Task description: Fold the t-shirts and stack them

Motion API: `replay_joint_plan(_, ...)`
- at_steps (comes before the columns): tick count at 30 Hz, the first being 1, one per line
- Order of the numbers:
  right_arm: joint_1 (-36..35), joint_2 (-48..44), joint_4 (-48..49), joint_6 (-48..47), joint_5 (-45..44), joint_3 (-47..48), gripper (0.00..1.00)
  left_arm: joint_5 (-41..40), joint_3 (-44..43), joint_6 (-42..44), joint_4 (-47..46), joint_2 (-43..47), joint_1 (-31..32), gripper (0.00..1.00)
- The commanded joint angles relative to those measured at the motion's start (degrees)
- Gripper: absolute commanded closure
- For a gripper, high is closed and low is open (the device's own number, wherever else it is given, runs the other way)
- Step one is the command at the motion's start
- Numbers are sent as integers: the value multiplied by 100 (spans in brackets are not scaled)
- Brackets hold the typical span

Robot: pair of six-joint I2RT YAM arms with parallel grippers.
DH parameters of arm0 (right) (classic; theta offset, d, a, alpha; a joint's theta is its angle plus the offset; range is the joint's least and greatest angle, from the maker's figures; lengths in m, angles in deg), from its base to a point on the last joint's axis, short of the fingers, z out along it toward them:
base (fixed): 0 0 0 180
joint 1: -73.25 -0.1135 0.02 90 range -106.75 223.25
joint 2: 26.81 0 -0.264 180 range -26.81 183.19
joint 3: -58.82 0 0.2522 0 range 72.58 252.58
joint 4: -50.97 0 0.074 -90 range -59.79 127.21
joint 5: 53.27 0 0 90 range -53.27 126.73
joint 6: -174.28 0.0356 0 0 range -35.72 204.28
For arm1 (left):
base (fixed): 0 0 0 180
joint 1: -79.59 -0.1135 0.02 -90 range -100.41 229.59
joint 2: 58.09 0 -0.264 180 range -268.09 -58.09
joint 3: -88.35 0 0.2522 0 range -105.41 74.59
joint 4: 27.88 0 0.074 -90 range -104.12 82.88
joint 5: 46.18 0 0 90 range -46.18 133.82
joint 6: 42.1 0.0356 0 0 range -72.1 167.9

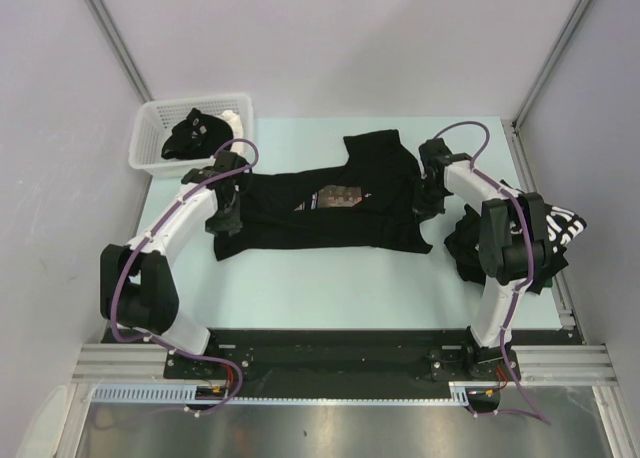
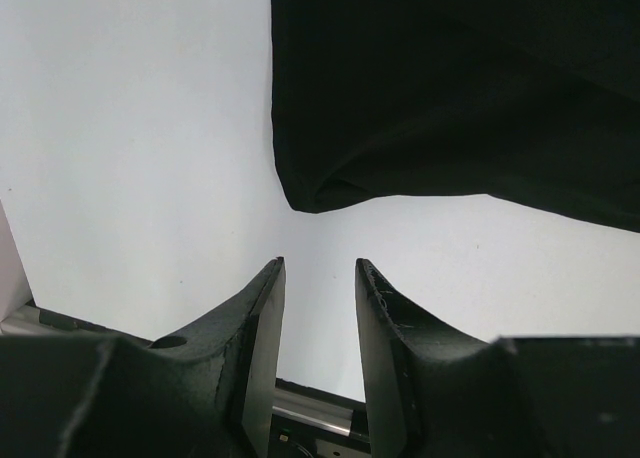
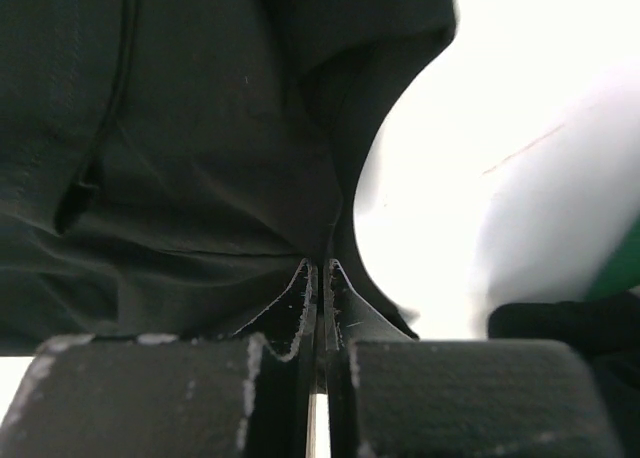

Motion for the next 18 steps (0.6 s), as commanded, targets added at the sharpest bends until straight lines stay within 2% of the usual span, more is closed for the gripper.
replay_joint_plan(1,50,-49,-88,-159,-251,456,100,-5,-25,-109,19,157,17,61)
replay_joint_plan(18,67,601,-255,-308,-497,1642,100,-40,72,-82,54,236,17,60)
